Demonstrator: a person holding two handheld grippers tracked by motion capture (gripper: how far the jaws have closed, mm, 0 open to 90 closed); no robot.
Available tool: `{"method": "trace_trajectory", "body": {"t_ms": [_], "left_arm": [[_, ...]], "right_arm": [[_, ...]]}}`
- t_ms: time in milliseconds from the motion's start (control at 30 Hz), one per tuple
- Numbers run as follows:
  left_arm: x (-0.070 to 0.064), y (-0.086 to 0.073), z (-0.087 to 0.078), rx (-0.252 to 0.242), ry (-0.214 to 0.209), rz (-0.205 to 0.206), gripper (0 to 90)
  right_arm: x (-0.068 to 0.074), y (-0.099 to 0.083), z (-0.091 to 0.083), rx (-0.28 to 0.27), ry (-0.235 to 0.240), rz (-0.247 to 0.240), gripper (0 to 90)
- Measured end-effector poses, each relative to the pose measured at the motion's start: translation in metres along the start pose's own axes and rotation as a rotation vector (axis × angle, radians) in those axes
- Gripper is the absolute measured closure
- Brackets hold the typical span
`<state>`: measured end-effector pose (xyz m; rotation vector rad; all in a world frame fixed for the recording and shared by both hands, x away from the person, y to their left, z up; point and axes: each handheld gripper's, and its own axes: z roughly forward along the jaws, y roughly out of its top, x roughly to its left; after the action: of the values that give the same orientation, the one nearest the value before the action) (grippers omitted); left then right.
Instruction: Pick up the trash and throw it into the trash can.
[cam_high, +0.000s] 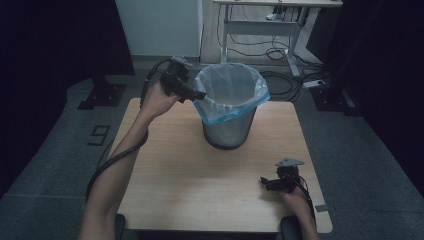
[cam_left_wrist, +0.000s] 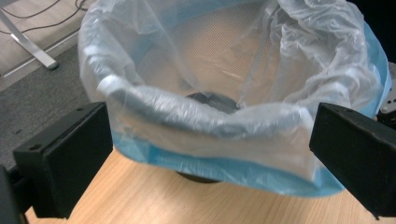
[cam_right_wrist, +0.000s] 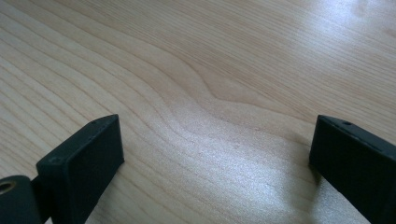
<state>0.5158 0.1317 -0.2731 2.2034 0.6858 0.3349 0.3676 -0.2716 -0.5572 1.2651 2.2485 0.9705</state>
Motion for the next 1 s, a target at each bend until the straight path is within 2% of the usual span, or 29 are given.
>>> {"method": "trace_trajectory", "body": {"t_ms": [567,1000], "left_arm": [[0.006,-0.043,-0.032,-0.022,0.036,0.008,0.0],[0.012,-0.077,-0.051,-0.018,0.066,-0.011,0.0]], "right_arm": [[0.0,0.0,0.0,0.0,-0.004,0.002,2.6],[0.001,0.0,0.0,-0.001,-0.005,0.005,2.6]]}}
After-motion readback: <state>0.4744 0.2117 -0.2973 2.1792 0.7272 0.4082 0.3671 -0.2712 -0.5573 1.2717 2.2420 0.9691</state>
